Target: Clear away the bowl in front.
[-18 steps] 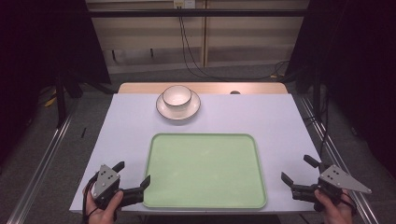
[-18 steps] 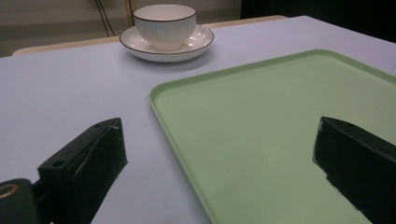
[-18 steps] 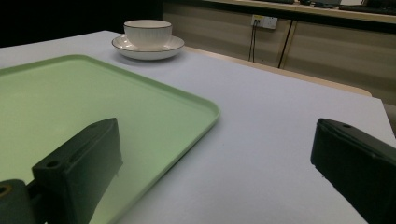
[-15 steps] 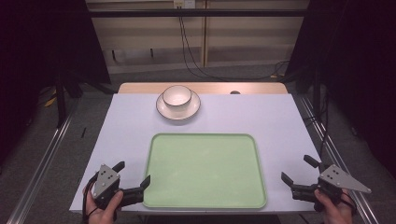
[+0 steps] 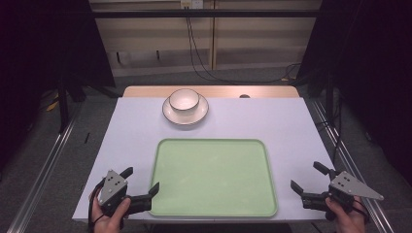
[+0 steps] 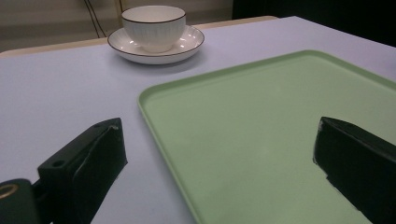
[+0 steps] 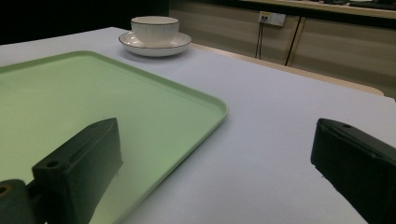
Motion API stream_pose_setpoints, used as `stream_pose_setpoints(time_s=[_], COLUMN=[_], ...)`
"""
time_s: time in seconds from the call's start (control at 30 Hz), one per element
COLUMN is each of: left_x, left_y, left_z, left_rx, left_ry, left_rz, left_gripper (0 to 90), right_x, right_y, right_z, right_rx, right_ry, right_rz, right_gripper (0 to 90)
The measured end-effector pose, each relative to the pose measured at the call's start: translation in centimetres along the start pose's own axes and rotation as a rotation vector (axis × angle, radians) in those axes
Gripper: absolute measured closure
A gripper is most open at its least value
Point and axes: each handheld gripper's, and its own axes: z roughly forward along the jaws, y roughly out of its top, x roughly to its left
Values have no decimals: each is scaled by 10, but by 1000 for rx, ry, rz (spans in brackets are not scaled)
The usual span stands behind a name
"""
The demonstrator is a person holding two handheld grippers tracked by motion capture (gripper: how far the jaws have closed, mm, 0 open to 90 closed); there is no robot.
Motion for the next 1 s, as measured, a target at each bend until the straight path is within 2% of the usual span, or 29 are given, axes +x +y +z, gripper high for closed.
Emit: stream_pose_setpoints(time_s=[0.07, 0.13, 0.3, 0.4, 0.47, 0.5, 0.57, 0.63, 0.77, 0.8, 0.83, 0.9, 1.0], left_x=[-2, -2, 1, 2, 3, 3, 4, 4, 2, 1, 1, 1, 1], left_y=[0, 3, 11, 16, 16, 17, 17, 18, 21, 22, 23, 27, 33], left_z=[3, 6, 10, 11, 12, 12, 14, 15, 21, 23, 25, 27, 33], left_rx=[7, 11, 2, 4, 1, 7, 6, 24, 32, 35, 32, 36, 22], left_ry=[-1, -19, -20, -2, -17, -8, -17, -14, -37, -30, -44, -44, -53], left_rz=[-2, 5, 11, 15, 18, 20, 15, 30, 45, 43, 45, 66, 56], left_gripper=[24, 24, 22, 22, 22, 22, 22, 25, 24, 24, 24, 24, 21], right_x=[0, 1, 1, 1, 1, 2, 2, 2, 3, 2, 2, 2, 2], right_y=[0, 0, 0, 0, 0, 0, 0, 0, 0, 0, 0, 0, 0], right_z=[1, 1, 1, 1, 1, 2, 2, 2, 2, 2, 2, 2, 2], right_rx=[-4, -7, -9, -7, -8, -9, -10, -10, -8, -9, -5, -5, -10], right_ry=[7, 10, 20, 22, 22, 20, 21, 27, 33, 35, 32, 34, 34], right_rz=[-2, -3, -1, 1, 1, 0, -1, -2, -4, -5, -2, 1, 1], right_gripper=[14, 14, 14, 15, 14, 14, 15, 15, 15, 15, 16, 15, 15])
